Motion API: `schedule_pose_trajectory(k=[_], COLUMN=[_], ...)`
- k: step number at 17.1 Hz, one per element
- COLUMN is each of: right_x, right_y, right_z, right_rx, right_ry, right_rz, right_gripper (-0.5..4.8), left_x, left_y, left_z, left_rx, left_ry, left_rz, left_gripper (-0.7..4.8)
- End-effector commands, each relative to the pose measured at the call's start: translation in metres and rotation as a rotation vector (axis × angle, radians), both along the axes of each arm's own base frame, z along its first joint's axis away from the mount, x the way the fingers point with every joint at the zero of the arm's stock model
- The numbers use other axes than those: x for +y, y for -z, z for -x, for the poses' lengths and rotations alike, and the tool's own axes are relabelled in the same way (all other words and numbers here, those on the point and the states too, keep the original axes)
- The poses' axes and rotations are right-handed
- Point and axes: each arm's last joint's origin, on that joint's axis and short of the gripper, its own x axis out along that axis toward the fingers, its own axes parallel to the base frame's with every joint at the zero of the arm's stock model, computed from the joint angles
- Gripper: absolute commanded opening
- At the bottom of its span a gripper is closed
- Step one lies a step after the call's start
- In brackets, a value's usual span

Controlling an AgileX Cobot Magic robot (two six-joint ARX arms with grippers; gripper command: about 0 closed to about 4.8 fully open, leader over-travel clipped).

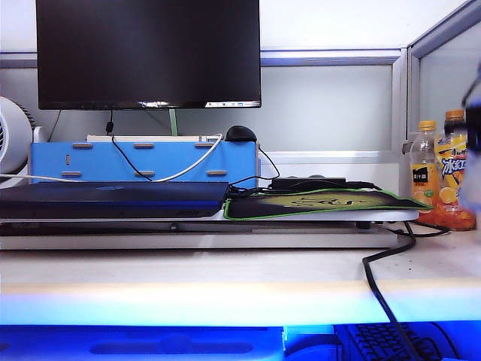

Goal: Pick up the mineral water bottle and place it on the laptop.

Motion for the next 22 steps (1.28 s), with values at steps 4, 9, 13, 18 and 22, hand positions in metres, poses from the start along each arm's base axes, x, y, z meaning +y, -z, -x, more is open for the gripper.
schedule_pose_trajectory(k=[4, 9, 13, 18, 22], right_x=[0.016, 0.059, 0.088, 0.122, 0.164], right_y=[-0.065, -0.113, -0.156, -0.175, -0.174], right_z=[0.009, -0.004, -0.007, -0.024, -0.041], right_rx=[-0.2, -0.148, -0.199, -0.165, -0.144], right_ry=[-0.285, -0.57, -0.68, -0.794, -0.893], right_rz=[-0.135, -0.181, -0.162, -0.174, -0.183], right_gripper=[0.05, 0.05, 0.05, 0.05, 0.05], left_x=[0.0, 0.0, 0.0, 0.0, 0.0], left_y=[-0.001, -0.001, -0.001, -0.001, -0.001], left_z=[0.0, 0.0, 0.0, 0.0, 0.0], left_rx=[-0.008, -0.008, -0.008, -0.008, -0.008], left_ry=[0.002, 0.002, 0.002, 0.002, 0.002], left_rz=[0.0, 0.0, 0.0, 0.0, 0.0], left_gripper=[-0.02, -0.02, -0.02, -0.02, -0.02])
